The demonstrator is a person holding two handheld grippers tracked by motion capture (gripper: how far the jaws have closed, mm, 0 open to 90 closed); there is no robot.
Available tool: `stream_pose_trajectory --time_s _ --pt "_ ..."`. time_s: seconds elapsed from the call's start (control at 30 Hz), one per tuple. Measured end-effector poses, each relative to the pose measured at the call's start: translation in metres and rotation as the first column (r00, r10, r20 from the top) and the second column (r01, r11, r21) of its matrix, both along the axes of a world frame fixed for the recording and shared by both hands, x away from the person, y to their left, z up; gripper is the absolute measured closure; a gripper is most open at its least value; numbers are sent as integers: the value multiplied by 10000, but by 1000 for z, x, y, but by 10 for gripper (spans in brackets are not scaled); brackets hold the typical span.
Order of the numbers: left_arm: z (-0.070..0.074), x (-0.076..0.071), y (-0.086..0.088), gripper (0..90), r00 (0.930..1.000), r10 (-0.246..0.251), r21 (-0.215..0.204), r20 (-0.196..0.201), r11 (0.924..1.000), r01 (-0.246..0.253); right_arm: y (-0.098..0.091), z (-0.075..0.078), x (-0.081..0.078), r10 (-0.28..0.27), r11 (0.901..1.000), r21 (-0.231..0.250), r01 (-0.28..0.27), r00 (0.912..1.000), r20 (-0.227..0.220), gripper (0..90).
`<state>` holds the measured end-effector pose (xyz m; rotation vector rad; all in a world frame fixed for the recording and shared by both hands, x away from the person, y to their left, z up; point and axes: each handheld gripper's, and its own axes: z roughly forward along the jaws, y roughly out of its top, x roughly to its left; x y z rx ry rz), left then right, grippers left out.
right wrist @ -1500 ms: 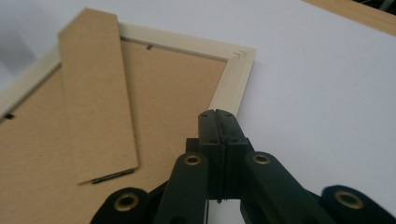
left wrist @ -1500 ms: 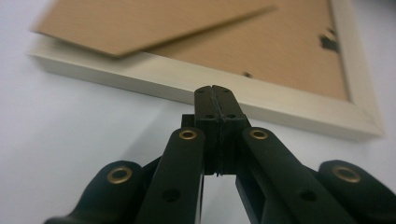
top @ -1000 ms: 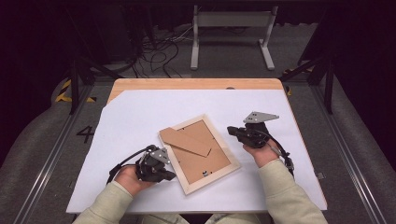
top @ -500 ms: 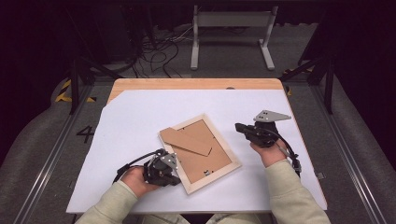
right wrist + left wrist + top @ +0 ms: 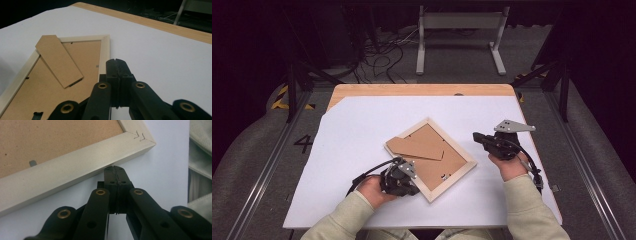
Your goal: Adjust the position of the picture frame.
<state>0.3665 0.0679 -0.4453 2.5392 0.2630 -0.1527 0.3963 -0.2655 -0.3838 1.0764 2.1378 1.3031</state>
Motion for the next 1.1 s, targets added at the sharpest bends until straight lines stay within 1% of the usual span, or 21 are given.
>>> stream_pose_trajectory --time_s 0.03,0.17,0.3,0.37,0.5,0.57,0.6,0.67,0.73,0.77,0.8,0.83,0.87,0.9,0.97,1.0,1.03,1.07,1.1 --pt "0 0 0 895 10000 0 0 0 10000 0 0 0 0 0 10000 0 0 10000 0 897" --pt "-1 5 -7 895 9998 180 -233 7 9996 -180 -6 0 -4 -181 9998 7 181 9998 -40 897" --pt "0 8 -16 895 9978 490 -154 438 9987 -484 -10 -1 -7 -316 9995 -6 316 9995 -65 897" --pt "0 10 -23 895 9965 651 -151 523 9978 -644 -11 -1 -8 -354 9994 -1 354 9993 -73 897" --pt "-1 16 -30 894 9948 900 -329 485 9955 -885 -15 -2 -12 -428 9991 -20 428 9990 -87 897" --pt "0 16 -29 894 9948 868 -356 543 9958 -849 -16 -2 -13 -452 9990 -39 452 9989 -106 897" --pt "2 17 -26 894 9941 965 -440 499 9946 -943 -16 -2 -13 -459 9989 -41 458 9989 -93 897" --pt "8 22 -16 894 9939 1097 -957 139 9895 -1079 -18 -3 -14 -484 9988 -27 484 9987 -130 897" --pt "14 26 -4 894 9896 1435 -1324 52 9810 -1416 -19 -4 -14 -526 9986 -9 526 9985 -159 897" --pt "18 29 3 894 9857 1687 -1525 10 9742 -1666 -20 -4 -14 -517 9987 -8 517 9985 -163 897" --pt "20 32 10 894 9820 1891 -1740 -37 9669 -1868 -20 -4 -14 -511 9987 -24 510 9986 -161 897" --pt "22 35 17 893 9784 2062 -2008 -139 9580 -2047 -21 -5 -14 -507 9987 -64 506 9986 -142 897" --pt "23 38 23 893 9759 2151 -2286 -361 9489 -2176 -21 -5 -14 -496 9988 -63 495 9987 -145 897" --pt "24 40 28 893 9719 2298 -2523 -503 9387 -2350 -21 -5 -14 -485 9988 -77 484 9987 -155 897" --pt "28 42 36 893 9650 2583 -2850 -460 9225 -2605 -21 -6 -15 -447 9989 -125 445 9989 -161 897" --pt "30 42 40 892 9610 2743 -2998 -355 9144 -2720 -20 -7 -15 -424 9990 -115 422 9990 -170 896" --pt "32 43 45 892 9542 2981 -3157 -248 9033 -2904 -20 -7 -16 -400 9991 -132 397 9990 -177 896" --pt "34 46 53 891 9402 3405 -3340 -66 8855 -3230 -20 -8 -16 -357 9992 -187 354 9992 -160 897" --pt "34 46 53 891 9402 3405 -3340 -66 8855 -3230 -20 -8 -16 -357 9992 -187 354 9992 -160 897"
